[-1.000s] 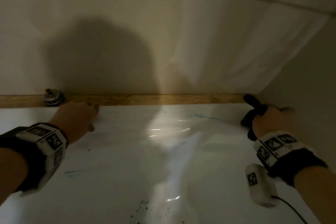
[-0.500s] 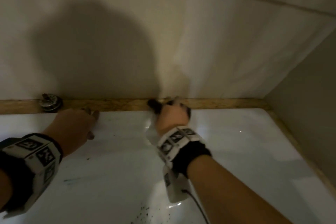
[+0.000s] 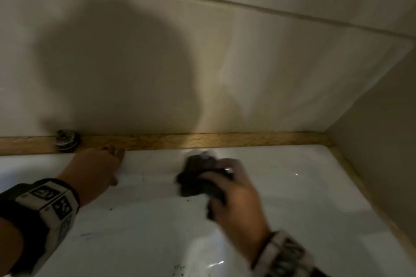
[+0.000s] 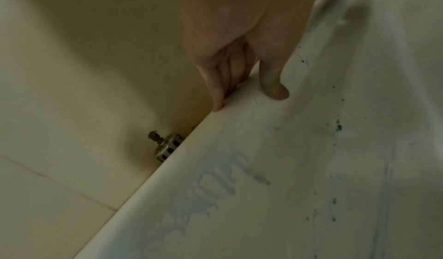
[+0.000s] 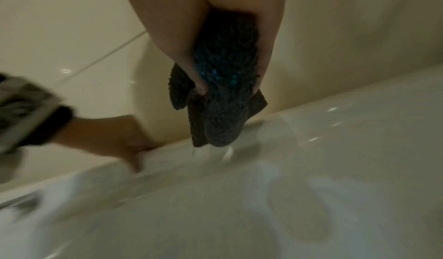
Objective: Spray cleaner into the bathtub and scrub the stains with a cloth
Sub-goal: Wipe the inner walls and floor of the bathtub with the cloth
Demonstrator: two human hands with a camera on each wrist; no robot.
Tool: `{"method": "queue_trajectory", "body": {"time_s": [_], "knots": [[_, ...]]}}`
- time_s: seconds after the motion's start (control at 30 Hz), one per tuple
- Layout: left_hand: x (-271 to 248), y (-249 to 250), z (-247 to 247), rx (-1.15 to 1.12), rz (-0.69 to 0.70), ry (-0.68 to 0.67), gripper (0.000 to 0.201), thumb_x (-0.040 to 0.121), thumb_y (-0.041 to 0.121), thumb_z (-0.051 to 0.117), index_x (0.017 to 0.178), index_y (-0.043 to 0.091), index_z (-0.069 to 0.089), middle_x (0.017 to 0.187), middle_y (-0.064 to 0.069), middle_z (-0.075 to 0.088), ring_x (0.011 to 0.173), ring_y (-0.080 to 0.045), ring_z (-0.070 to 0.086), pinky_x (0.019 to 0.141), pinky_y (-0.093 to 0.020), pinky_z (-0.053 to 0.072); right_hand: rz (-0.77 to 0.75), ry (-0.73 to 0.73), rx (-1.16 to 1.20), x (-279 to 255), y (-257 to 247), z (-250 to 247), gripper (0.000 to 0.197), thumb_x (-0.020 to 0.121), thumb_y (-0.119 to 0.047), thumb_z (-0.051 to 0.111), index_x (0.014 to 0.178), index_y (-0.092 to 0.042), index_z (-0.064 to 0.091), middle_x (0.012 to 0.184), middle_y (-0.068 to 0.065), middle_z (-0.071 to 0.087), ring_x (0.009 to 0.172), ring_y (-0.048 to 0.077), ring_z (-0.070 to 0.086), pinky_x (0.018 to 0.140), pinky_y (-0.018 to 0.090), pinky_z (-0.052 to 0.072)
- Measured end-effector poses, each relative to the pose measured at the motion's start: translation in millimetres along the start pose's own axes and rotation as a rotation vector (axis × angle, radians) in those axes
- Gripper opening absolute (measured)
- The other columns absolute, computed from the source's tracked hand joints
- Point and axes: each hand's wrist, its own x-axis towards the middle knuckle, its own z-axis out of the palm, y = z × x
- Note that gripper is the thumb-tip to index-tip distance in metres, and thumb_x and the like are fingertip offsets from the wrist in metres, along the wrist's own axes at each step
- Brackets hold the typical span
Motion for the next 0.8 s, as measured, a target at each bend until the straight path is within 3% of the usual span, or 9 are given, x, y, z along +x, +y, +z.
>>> {"method": "queue_trajectory", "body": {"time_s": [0.07,0.13,0.2,0.27,0.33,0.4,0.5,0.67,0.8], "knots": [[4.1,-1.0,4.8,-0.012,-0.007,0.007,0.068,0.095,0.04,0.046,0.148,0.012,0.013,0.144,-0.003,0.033,0.123,-0.016,0.045,0.093,-0.023,0.042,0.249,0.115,0.026,6.7,25.3,-55.8,0.017,0.087,0.001,0.054,0.093,-0.015,0.057,0.075,-0.006,0.067,0.055,0.004,0.055,0.046,0.015,0.041],[8.7,-2.2,11.6,-0.035,-0.018,0.0,0.071,0.093,0.041,0.047,0.148,0.012,0.013,0.144,-0.004,0.033,0.124,-0.016,0.044,0.095,-0.023,0.041,0.483,0.182,0.026,20.9,44.8,-104.9,0.013,0.09,-0.004,0.055,0.102,-0.009,0.054,0.067,0.007,0.069,0.043,0.016,0.052,0.041,0.024,0.039],[13.8,-3.4,17.5,-0.03,-0.027,-0.006,0.075,0.092,0.044,0.048,0.148,0.011,0.01,0.146,-0.004,0.031,0.127,-0.018,0.041,0.099,-0.025,0.04,0.636,0.141,-0.331,37.0,61.8,-141.6,0.029,0.094,-0.009,0.048,0.122,-0.005,0.055,0.09,0.012,0.066,0.068,0.024,0.06,0.06,0.02,0.048],[18.4,-4.5,23.2,-0.027,-0.038,-0.031,0.078,0.092,0.046,0.047,0.149,0.01,0.007,0.148,-0.006,0.028,0.131,-0.019,0.037,0.103,-0.027,0.038,0.725,0.123,-0.684,46.2,89.5,-172.1,0.037,0.094,-0.011,0.045,0.13,-0.006,0.051,0.121,0.021,0.053,0.106,0.034,0.054,0.085,0.028,0.042],[21.8,-5.9,27.6,-0.038,-0.05,-0.051,0.08,0.091,0.048,0.047,0.149,0.01,0.006,0.15,-0.007,0.025,0.134,-0.019,0.033,0.105,-0.028,0.036,0.818,0.148,-0.751,53.3,114.0,-183.5,0.035,0.092,-0.012,0.046,0.125,-0.003,0.054,0.124,0.026,0.051,0.112,0.038,0.05,0.088,0.036,0.041],[22.3,-6.6,28.4,-0.059,-0.053,-0.053,0.08,0.09,0.048,0.049,0.149,0.01,0.009,0.15,-0.007,0.025,0.135,-0.02,0.033,0.106,-0.029,0.035,0.876,0.029,-0.794,55.1,134.1,-178.0,0.037,0.094,-0.021,0.046,0.127,-0.006,0.053,0.122,0.024,0.055,0.111,0.037,0.053,0.09,0.038,0.042],[17.4,-4.6,24.4,-0.042,-0.027,0.0,0.078,0.092,0.049,0.046,0.149,0.011,0.009,0.15,-0.006,0.026,0.134,-0.018,0.033,0.104,-0.026,0.037,0.728,-0.073,-0.834,64.4,125.7,-141.9,0.045,0.095,-0.034,0.039,0.139,-0.031,0.038,0.124,0.014,0.056,0.109,0.034,0.053,0.088,0.039,0.044],[4.9,1.6,12.9,-0.015,-0.024,0.052,0.069,0.093,0.043,0.046,0.147,0.013,0.015,0.145,-0.003,0.033,0.124,-0.016,0.044,0.092,-0.024,0.042,0.275,-0.171,-0.672,82.0,45.3,-29.0,0.043,0.083,-0.031,0.04,0.122,-0.032,0.057,0.109,0.008,0.065,0.109,0.03,0.053,0.094,0.037,0.04],[0.6,2.2,7.4,-0.027,-0.027,0.102,0.067,0.094,0.042,0.046,0.146,0.013,0.016,0.142,-0.003,0.036,0.118,-0.017,0.049,0.086,-0.024,0.043,0.167,-0.361,-0.664,91.8,7.3,41.7,0.042,0.094,-0.024,0.044,0.135,-0.034,0.042,0.13,0.011,0.051,0.117,0.032,0.045,0.101,0.039,0.035]]}}
